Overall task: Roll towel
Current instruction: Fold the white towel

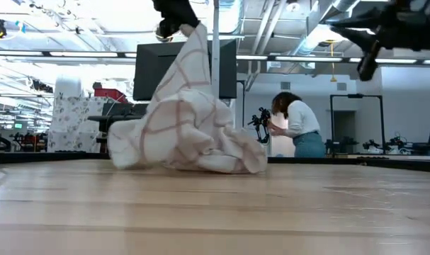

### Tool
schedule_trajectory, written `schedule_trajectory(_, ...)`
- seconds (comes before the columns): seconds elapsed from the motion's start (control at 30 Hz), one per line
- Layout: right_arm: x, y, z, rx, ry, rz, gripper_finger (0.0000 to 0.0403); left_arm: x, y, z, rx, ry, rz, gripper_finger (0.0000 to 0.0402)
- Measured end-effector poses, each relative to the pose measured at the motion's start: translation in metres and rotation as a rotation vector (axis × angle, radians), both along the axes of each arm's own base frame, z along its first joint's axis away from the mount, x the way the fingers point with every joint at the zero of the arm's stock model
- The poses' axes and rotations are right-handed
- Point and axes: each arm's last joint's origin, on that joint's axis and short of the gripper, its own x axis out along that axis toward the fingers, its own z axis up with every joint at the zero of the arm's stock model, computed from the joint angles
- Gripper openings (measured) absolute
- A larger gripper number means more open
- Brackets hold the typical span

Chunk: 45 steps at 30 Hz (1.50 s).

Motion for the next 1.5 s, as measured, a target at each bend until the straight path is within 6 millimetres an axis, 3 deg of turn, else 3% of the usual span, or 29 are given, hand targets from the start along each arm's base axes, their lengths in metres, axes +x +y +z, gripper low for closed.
schedule_trajectory(0.2,0.062,0.001,0.014,-0.199,0.353,0.029,0.0079,0.01,0.0,-0.004,-0.017,-0.025,-0.017,0.0)
schedule_trajectory(0.33,0.108,-0.006,0.026,-0.419,0.468,0.03,0.0132,0.019,-0.006,-0.014,-0.031,0.009,-0.072,0.0)
schedule_trajectory(0.43,0.14,-0.014,0.032,-0.522,0.519,0.036,0.0167,0.028,-0.012,-0.022,-0.023,0.024,-0.11,0.0)
schedule_trajectory(0.57,0.181,-0.025,0.03,-0.55,0.512,0.239,0.0195,0.033,-0.019,-0.026,-0.011,0.04,-0.149,0.0)
schedule_trajectory(0.7,0.211,-0.029,0.022,-0.586,0.52,0.348,0.0203,0.03,-0.023,-0.024,-0.008,0.041,-0.16,0.0)
schedule_trajectory(0.83,0.232,-0.029,0.027,-0.717,0.498,0.371,0.0197,0.024,-0.024,-0.017,-0.009,0.028,-0.166,0.0)
schedule_trajectory(0.97,0.24,-0.031,0.027,-0.721,0.575,0.445,0.0149,0.013,-0.026,0.0,-0.014,0.067,-0.172,0.0)
schedule_trajectory(1.13,0.234,-0.037,0.035,-0.743,0.694,0.509,0.0018,-0.008,-0.027,0.035,0.047,0.123,-0.149,0.0)
schedule_trajectory(1.3,0.215,-0.045,0.067,-0.761,0.775,0.499,0.0003,-0.024,-0.023,0.052,0.102,0.188,-0.076,0.0)
schedule_trajectory(1.5,0.176,-0.044,0.105,-0.73,0.796,0.469,0.0001,-0.023,-0.02,0.045,0.069,0.218,-0.027,0.0)
